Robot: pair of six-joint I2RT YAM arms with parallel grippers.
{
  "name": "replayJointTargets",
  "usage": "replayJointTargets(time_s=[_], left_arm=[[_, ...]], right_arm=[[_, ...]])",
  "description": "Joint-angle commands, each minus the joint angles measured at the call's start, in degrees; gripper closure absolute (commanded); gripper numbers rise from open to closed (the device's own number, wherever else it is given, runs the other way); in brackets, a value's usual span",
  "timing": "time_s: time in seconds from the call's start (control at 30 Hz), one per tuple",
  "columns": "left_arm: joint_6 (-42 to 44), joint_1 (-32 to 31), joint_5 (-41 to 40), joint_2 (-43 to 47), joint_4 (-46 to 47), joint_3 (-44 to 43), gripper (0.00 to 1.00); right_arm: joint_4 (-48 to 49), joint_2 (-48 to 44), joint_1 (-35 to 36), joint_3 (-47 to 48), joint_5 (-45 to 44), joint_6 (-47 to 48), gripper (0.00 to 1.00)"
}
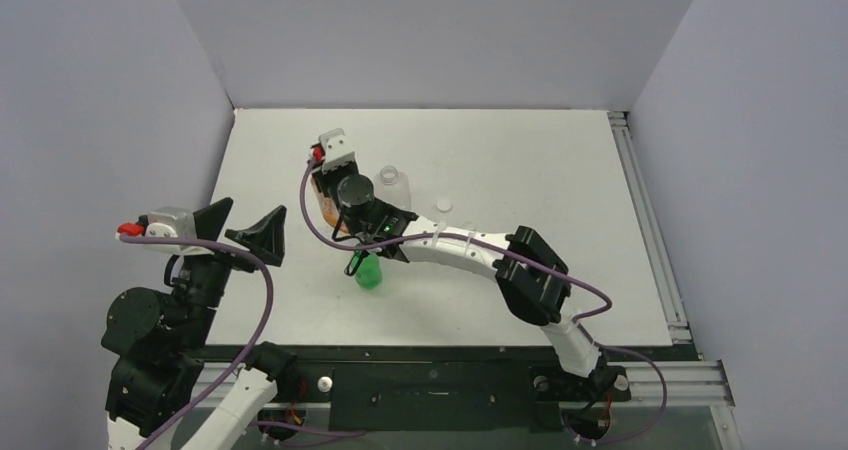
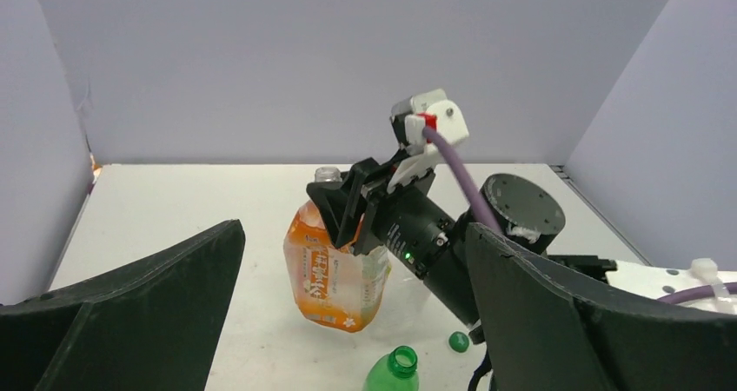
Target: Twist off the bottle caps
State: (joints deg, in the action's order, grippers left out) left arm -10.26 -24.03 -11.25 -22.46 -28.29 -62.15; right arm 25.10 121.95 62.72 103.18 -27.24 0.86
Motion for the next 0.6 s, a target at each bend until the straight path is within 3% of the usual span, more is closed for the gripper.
replayJointTargets(time_s=[0.0,0.2,0.57], left_arm=[[-0.73,-0.52,1.31,-0.02,3.68,0.91,0.03],[-1.47,-0.73,1.67,-0.66,5.52,0.50,0.03],[-1.66,-0.85,2.26,-0.65,6.04,0.95,0.03]], right_arm=[[16.15,-0.31,0.09,-7.48,-3.74,3.26,1.00],[30.94,-0.77,-0.33,-19.33,-3.41,1.99,0.89],[34.83,-1.64,0.55,-28.51,-5.41,-3.03,0.87]])
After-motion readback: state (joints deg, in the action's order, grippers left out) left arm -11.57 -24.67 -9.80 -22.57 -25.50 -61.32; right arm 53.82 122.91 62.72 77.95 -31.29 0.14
